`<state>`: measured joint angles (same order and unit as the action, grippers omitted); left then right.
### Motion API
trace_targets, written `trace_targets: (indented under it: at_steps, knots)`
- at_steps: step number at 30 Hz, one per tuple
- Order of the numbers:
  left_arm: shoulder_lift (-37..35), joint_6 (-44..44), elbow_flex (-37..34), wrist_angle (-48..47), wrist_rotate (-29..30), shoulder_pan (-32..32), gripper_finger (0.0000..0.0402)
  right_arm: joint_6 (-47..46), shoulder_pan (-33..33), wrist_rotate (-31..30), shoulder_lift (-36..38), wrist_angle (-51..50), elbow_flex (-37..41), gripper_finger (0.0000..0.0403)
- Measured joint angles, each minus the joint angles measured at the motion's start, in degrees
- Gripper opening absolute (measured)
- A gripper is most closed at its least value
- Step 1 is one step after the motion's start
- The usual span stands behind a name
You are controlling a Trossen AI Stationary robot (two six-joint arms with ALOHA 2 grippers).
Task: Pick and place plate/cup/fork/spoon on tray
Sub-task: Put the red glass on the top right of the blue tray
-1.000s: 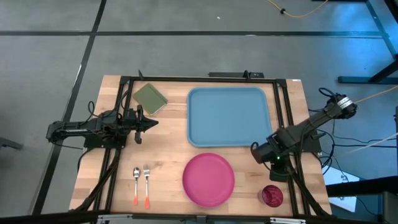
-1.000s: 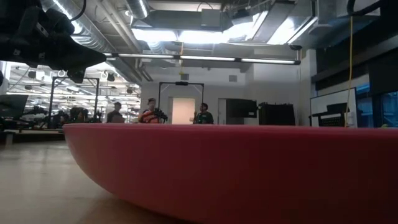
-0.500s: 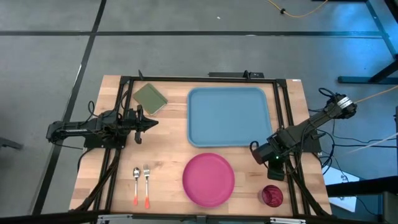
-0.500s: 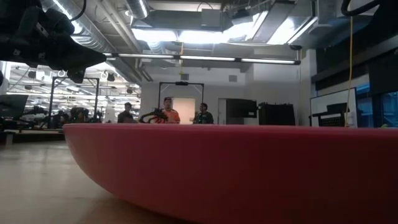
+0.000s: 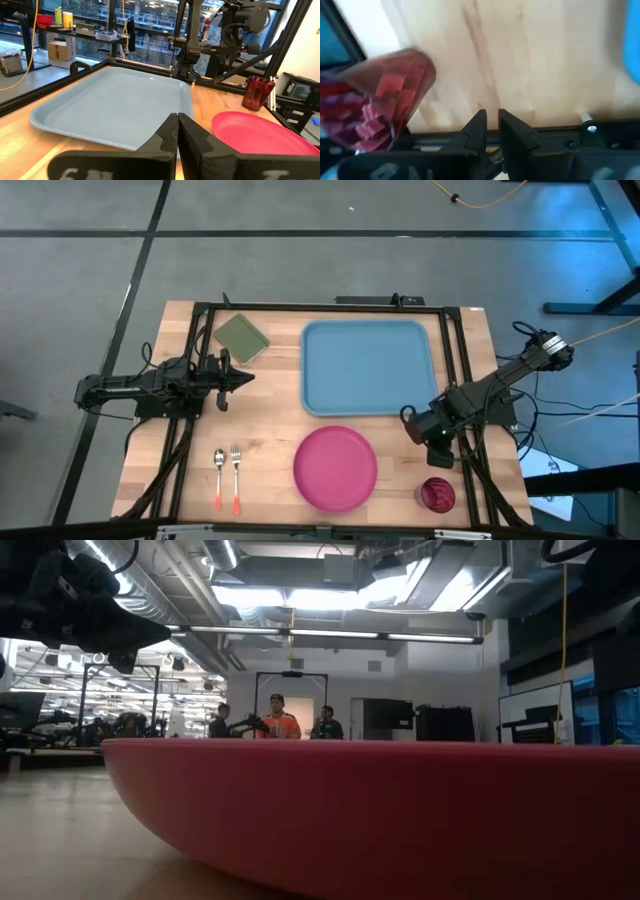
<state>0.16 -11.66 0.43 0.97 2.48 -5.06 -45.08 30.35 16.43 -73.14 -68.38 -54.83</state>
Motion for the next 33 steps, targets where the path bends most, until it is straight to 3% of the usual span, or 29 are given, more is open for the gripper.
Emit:
trace_targets:
  at_steps: [4,9,13,18,20,25,29,33]
  knots:
    - [0.0,0.0,0.0,-0.02,0.02,-0.01,0.0,-3.13,-0.02,0.19,0.0,-0.02,0.0,0.0053]
    - [-0.02,-0.02,0.0,-0.02,0.0,-0.02,0.0,-7.0,0.0,11.57,0.0,-0.15,0.0,0.0053]
    - [-0.01,-0.04,0.0,-0.04,0.0,-0.02,0.0,-13.23,0.0,16.33,0.0,-0.16,0.0,0.0053]
    - [-0.02,-0.11,0.0,-0.07,0.0,-0.02,0.0,-22.28,0.04,29.35,0.0,-1.3,-1.62,0.0053]
    - [-0.02,-0.22,0.0,-0.07,0.0,0.0,0.0,-24.4,0.02,30.21,0.0,-2.5,-3.97,0.0053]
    - [0.0,-0.22,0.0,-0.09,-0.03,0.0,0.0,-33.32,1.5,24.49,0.0,-3.79,-12.2,0.0053]
    - [-0.02,-0.31,0.0,-0.1,-0.08,0.0,0.0,-42.51,7.2,10.75,0.02,-2.42,-19.28,0.0053]
    - [-0.02,-0.42,0.0,-0.11,-0.13,-0.01,0.0,-51.34,16.95,-3.93,0.04,1.52,-23.64,0.0053]
